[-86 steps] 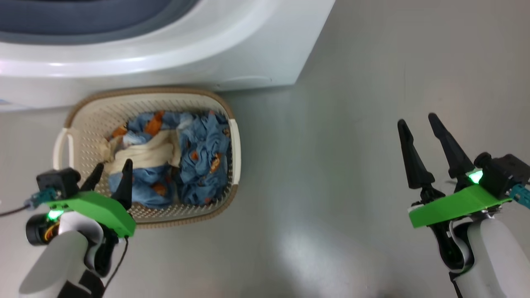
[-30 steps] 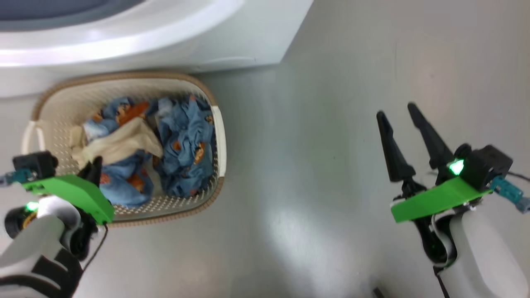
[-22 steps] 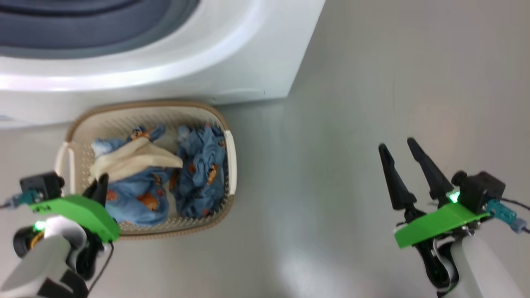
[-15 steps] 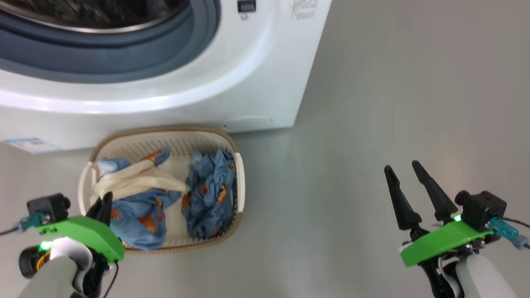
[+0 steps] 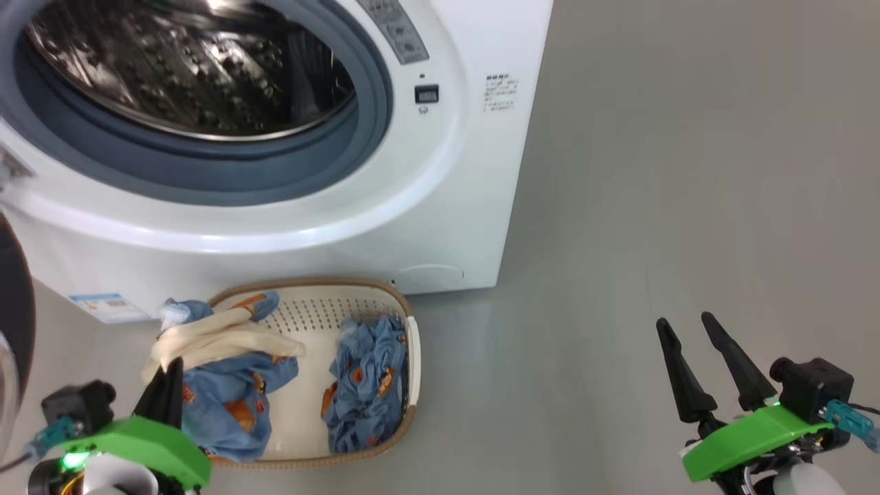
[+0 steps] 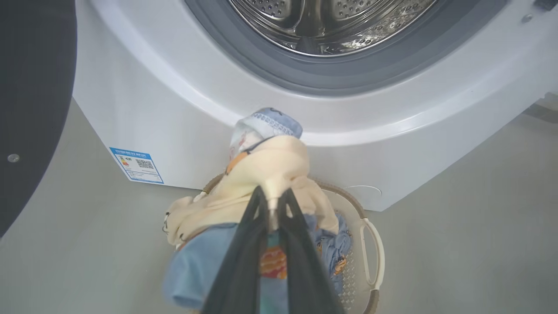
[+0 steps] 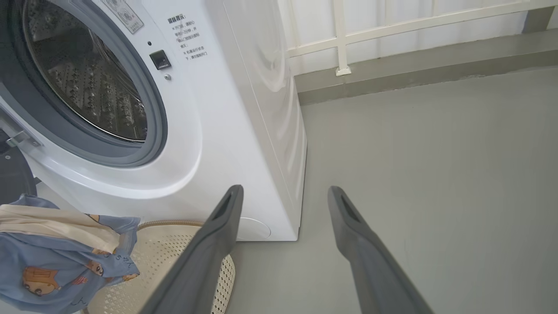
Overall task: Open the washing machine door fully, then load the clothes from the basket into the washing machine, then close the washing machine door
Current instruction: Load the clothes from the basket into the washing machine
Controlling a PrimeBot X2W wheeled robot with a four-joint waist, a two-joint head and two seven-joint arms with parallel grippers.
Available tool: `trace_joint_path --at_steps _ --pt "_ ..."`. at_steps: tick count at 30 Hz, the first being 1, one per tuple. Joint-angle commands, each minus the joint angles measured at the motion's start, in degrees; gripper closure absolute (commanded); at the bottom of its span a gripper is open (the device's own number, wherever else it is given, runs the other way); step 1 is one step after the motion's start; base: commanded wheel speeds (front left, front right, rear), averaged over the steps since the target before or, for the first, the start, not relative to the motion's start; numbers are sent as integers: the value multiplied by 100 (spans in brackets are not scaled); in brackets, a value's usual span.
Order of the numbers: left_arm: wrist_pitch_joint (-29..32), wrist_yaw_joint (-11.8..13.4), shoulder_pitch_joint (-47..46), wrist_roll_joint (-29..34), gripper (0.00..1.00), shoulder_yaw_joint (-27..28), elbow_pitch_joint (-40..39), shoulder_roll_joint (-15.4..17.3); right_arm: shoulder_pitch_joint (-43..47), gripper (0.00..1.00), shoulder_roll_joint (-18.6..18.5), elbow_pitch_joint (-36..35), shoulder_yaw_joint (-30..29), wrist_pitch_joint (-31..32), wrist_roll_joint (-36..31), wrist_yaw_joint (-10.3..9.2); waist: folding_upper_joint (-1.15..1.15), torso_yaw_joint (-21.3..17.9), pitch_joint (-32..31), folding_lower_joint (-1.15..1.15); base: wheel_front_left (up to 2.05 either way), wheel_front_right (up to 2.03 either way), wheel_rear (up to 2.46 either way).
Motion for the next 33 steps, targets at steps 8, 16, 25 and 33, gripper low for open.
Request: trace_joint_path --at_steps 8,16,25,33 --pt "-77 -8 842 835 100 1050 -1206 -59 331 0 -146 -165 -76 -28 108 9 0 -20 -473 0 0 0 0" --pt "-77 -8 1535 1276 100 1572 -2117 -241 561 0 -192 -227 -244 -28 117 9 0 -6 -654 0 0 0 0" --pt "-77 -8 2044 1474 100 1839 -2825 -466 675 0 -179 -282 -374 -28 112 9 0 29 -680 0 0 0 0" --pt "-78 -8 2116 1472 100 1861 -2966 -552 696 0 -131 -318 -399 -28 97 9 0 31 -620 0 0 0 0"
